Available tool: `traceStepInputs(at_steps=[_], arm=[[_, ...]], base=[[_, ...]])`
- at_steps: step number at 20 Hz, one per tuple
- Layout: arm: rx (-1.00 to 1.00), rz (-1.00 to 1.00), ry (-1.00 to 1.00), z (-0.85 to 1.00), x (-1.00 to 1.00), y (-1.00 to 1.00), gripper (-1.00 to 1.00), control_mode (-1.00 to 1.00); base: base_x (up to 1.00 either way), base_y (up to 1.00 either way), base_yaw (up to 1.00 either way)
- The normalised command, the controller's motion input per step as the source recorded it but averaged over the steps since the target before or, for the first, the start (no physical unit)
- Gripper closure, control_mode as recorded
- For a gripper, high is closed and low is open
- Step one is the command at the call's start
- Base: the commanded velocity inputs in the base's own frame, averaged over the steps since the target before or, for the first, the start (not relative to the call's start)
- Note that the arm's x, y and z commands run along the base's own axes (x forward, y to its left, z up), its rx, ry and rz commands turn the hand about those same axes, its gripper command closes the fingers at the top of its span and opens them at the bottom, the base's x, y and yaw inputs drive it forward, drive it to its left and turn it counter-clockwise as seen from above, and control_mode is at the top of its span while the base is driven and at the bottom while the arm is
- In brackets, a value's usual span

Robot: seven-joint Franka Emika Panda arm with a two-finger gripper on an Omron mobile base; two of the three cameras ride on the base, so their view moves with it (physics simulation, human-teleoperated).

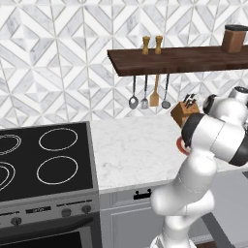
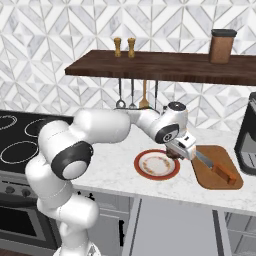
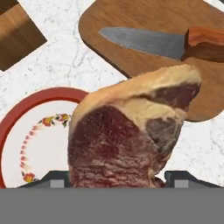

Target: Pick up the knife from the drawer and place it on the cutting board. Then place the meat from the plate to the cutting board.

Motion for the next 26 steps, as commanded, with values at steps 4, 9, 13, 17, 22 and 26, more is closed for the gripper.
traceStepInputs(at_steps=[4,9,13,17,22,26], arm=[[0.0,-0.09,0.02,0.33,0.03,-0.99,1.0,-1.0],[0.0,-0.04,0.07,-0.05,0.05,-0.79,1.0,-1.0],[0.0,0.0,0.05,-0.11,0.46,-0.4,1.0,-1.0],[0.0,0.0,0.01,-0.31,0.47,-0.23,1.0,-1.0],[0.0,0.0,0.03,-0.57,0.35,-0.04,1.0,-1.0],[0.0,0.0,0.03,-0.48,0.49,0.0,1.0,-1.0]], base=[[0.0,0.0,0.0],[0.0,0.0,0.0],[0.0,0.0,0.0],[0.0,0.0,0.0],[0.0,0.0,0.0],[0.0,0.0,0.0]])
